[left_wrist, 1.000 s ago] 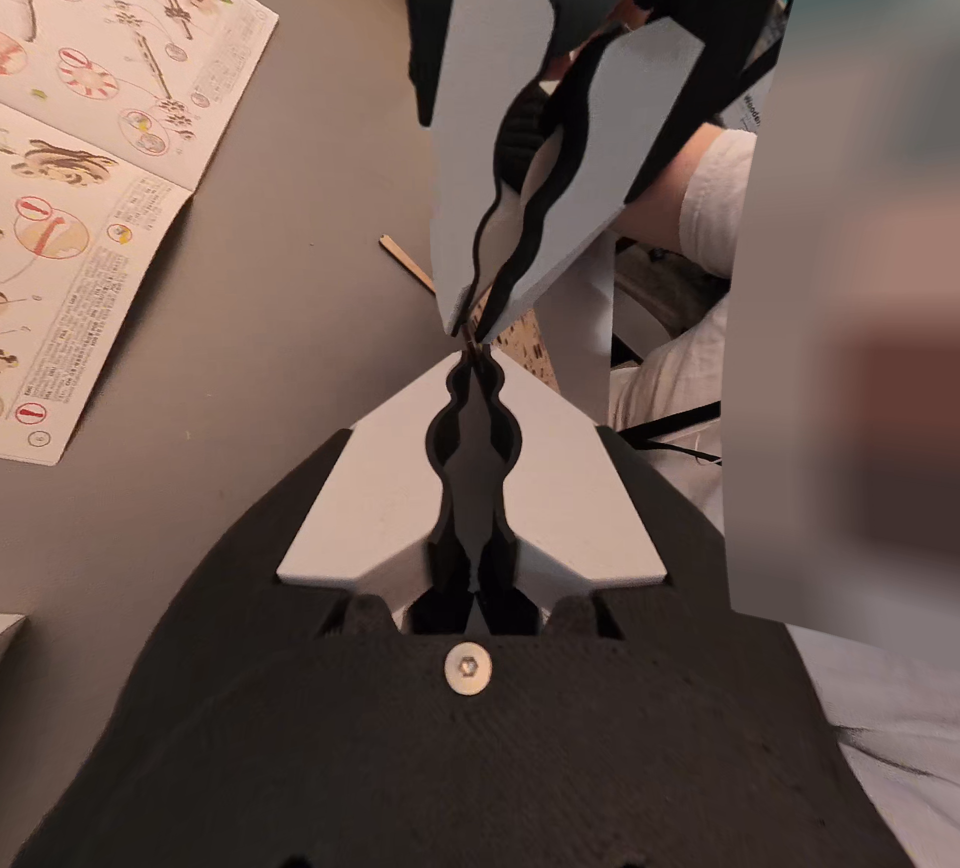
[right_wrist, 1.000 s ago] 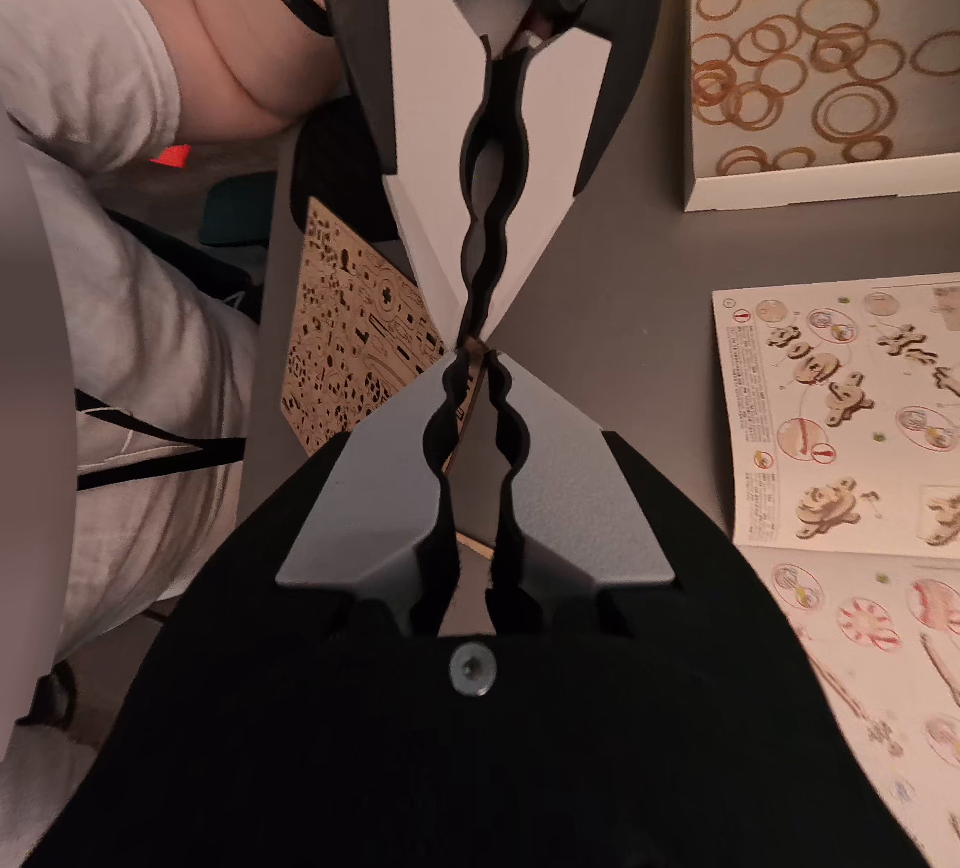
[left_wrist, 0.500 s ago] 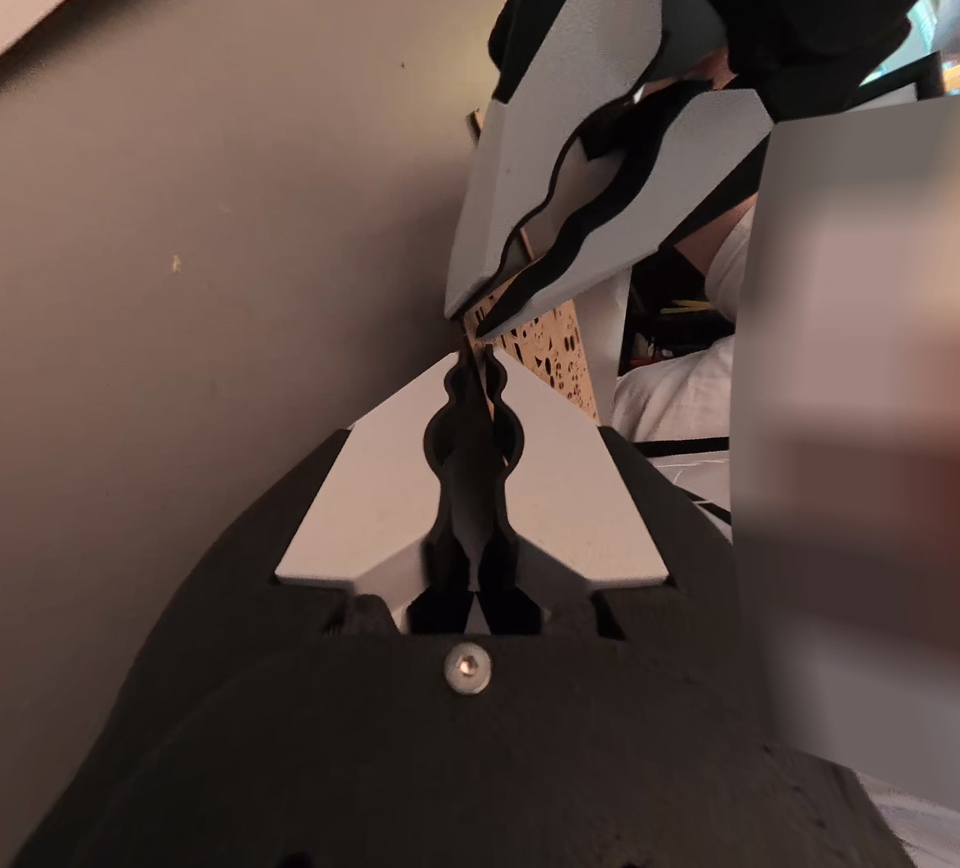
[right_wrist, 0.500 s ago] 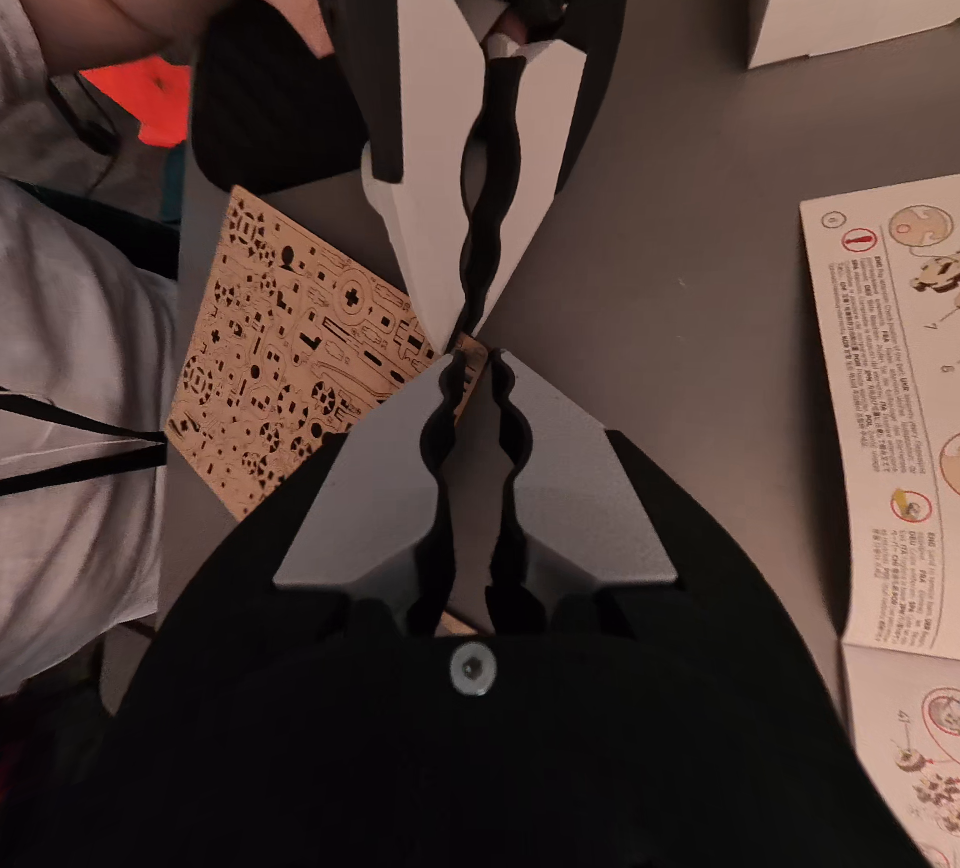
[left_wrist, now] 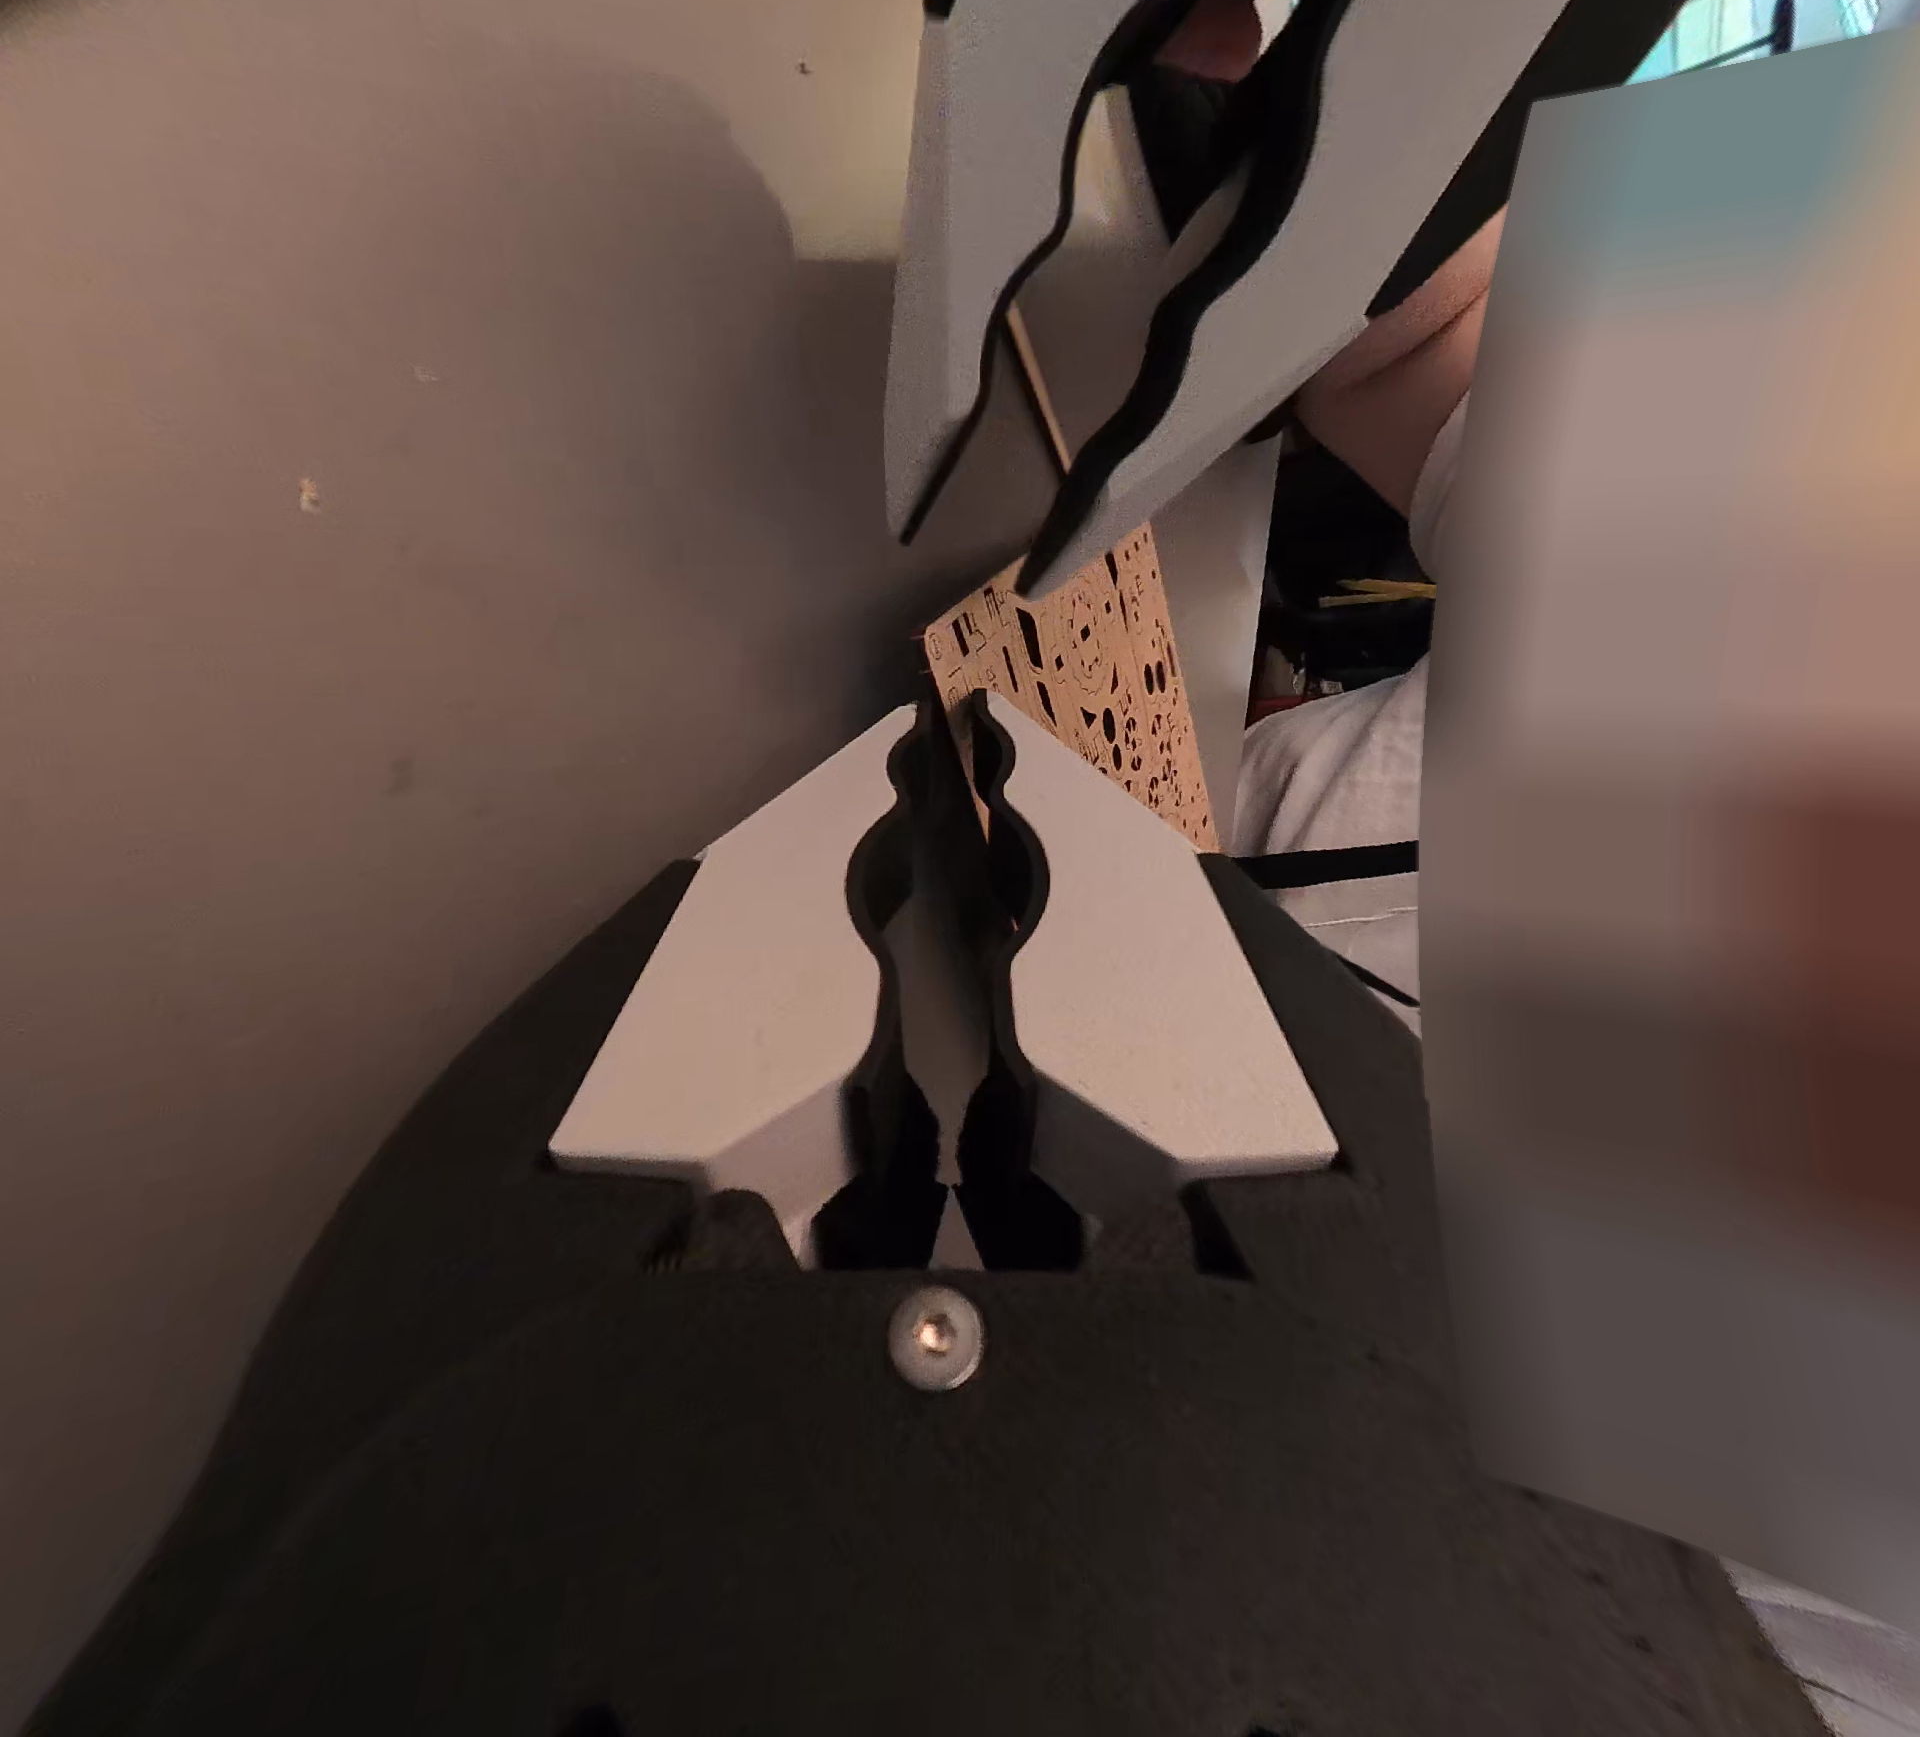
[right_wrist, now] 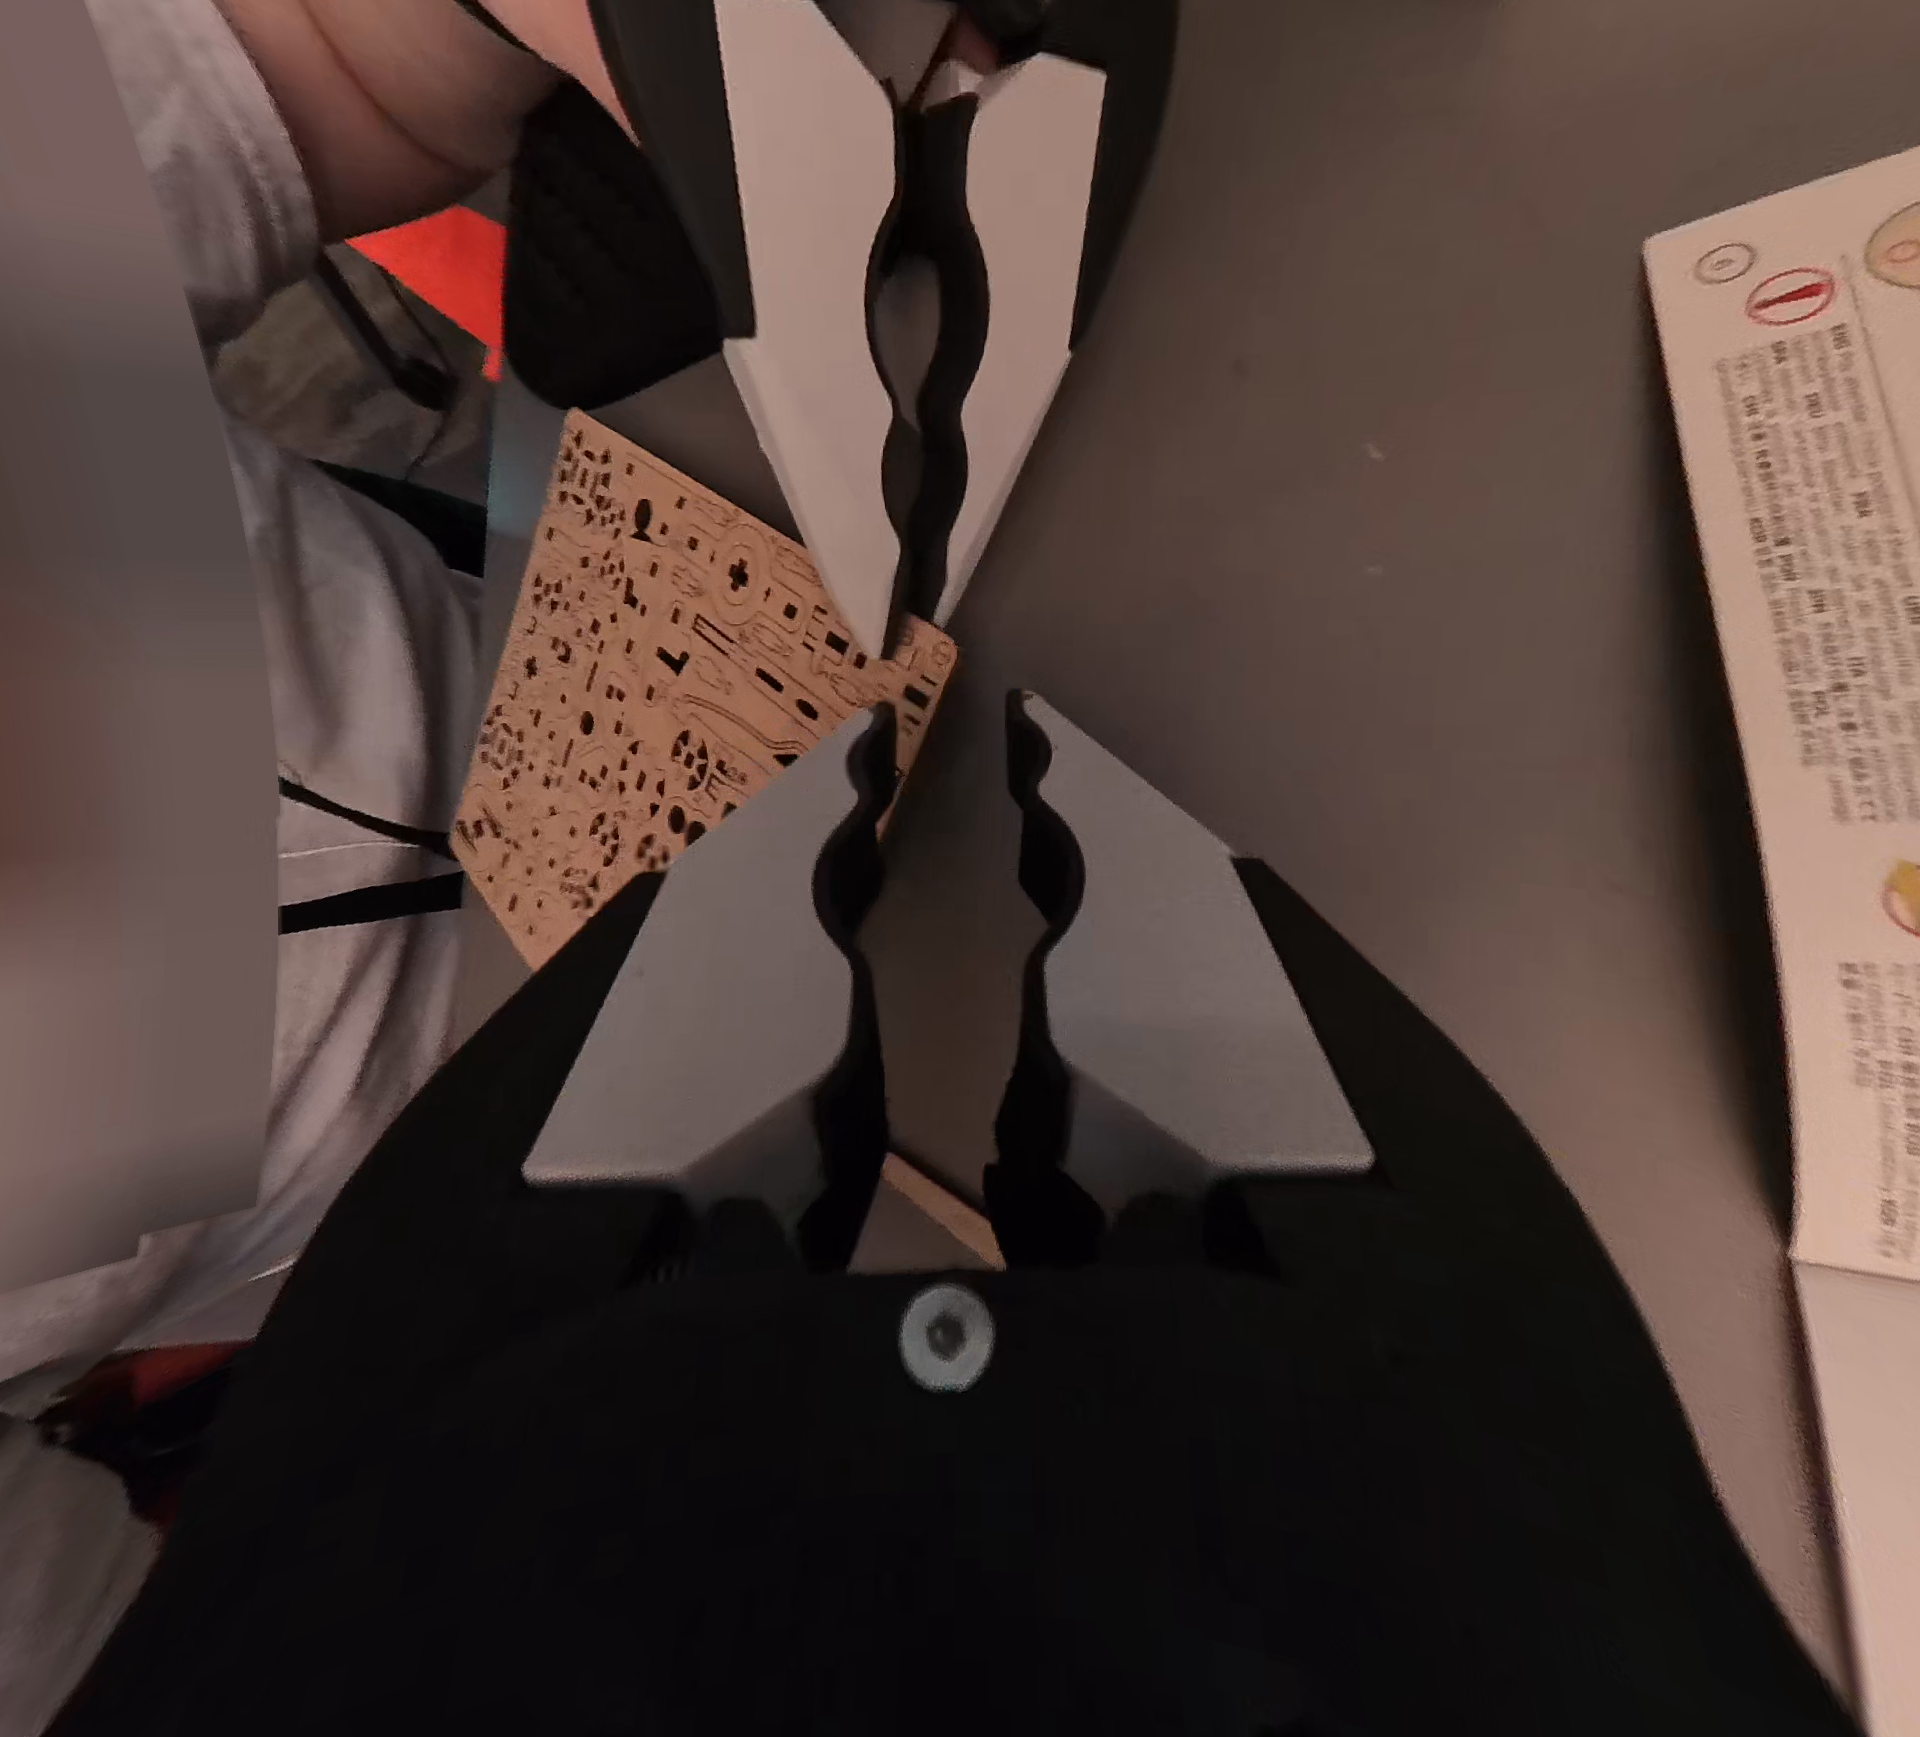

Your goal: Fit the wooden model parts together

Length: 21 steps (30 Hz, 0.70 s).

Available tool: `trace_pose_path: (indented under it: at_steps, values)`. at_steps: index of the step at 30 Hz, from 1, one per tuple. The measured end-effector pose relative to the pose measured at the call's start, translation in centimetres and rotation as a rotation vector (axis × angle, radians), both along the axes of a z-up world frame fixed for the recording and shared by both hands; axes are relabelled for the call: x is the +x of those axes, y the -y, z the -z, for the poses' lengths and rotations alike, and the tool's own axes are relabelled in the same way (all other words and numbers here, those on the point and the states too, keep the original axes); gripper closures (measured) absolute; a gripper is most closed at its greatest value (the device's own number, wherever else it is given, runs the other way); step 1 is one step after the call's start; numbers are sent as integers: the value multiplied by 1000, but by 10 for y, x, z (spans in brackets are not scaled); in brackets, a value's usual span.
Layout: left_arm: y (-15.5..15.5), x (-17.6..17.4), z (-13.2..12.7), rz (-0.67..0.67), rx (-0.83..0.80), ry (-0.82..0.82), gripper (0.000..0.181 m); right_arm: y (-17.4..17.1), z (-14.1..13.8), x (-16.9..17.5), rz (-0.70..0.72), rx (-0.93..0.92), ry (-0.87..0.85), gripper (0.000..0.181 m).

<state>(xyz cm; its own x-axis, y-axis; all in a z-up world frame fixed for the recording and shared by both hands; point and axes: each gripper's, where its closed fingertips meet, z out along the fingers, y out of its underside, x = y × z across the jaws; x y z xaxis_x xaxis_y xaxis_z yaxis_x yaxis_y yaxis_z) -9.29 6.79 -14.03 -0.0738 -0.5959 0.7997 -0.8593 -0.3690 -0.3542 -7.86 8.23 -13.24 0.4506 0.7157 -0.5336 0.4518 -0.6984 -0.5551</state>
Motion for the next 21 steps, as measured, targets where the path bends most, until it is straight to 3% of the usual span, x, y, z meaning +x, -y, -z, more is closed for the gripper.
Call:
trace_pose_path:
  at_steps: [3,15,19,21]
  values:
    - [1,1,-4,-1,7,18,177,8,-2,-8,-16,-92,-72,161]
    - [6,1,-3,16,23,23,177,17,9,-10,-57,-140,-26,174]
    - [6,0,-1,-3,-58,-4,176,16,10,-11,-51,-129,-15,174]
    - [9,-1,-3,8,-103,-8,162,15,12,-10,-46,-109,11,174]
